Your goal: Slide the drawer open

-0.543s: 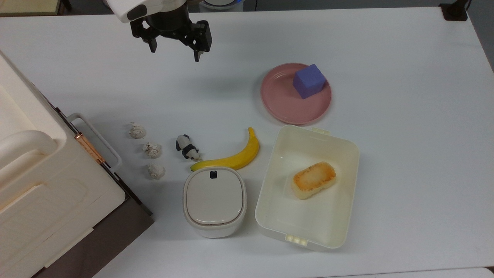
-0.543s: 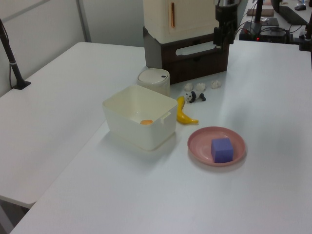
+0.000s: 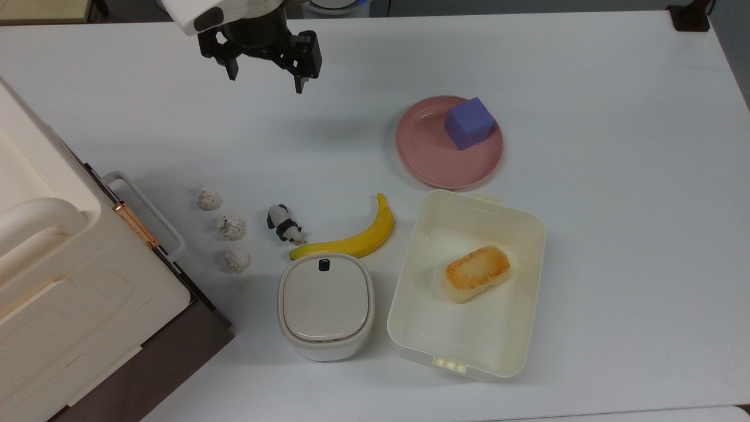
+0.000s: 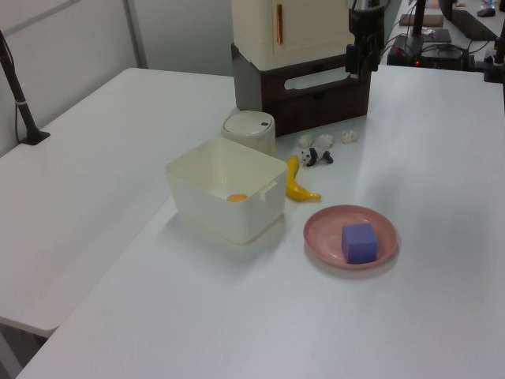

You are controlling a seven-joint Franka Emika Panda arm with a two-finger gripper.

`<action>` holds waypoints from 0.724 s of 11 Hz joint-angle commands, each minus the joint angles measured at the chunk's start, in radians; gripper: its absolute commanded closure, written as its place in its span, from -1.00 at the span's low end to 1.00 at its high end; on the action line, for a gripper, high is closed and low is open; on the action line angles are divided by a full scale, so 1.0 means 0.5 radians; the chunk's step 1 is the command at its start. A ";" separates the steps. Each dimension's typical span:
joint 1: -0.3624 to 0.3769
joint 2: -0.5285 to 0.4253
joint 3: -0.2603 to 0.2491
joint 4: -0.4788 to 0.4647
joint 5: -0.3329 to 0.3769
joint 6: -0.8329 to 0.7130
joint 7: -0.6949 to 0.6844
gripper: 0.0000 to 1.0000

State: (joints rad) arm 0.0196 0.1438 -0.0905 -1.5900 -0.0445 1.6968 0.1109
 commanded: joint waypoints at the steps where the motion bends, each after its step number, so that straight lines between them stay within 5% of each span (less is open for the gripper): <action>1: -0.002 -0.015 0.003 0.005 -0.018 -0.037 -0.178 -1.00; 8: 0.001 0.053 -0.297 -0.001 -0.040 0.501 -1.610 -0.87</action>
State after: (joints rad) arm 0.0133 0.1599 -0.1946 -1.5901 -0.0447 1.8387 -0.5090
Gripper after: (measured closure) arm 0.057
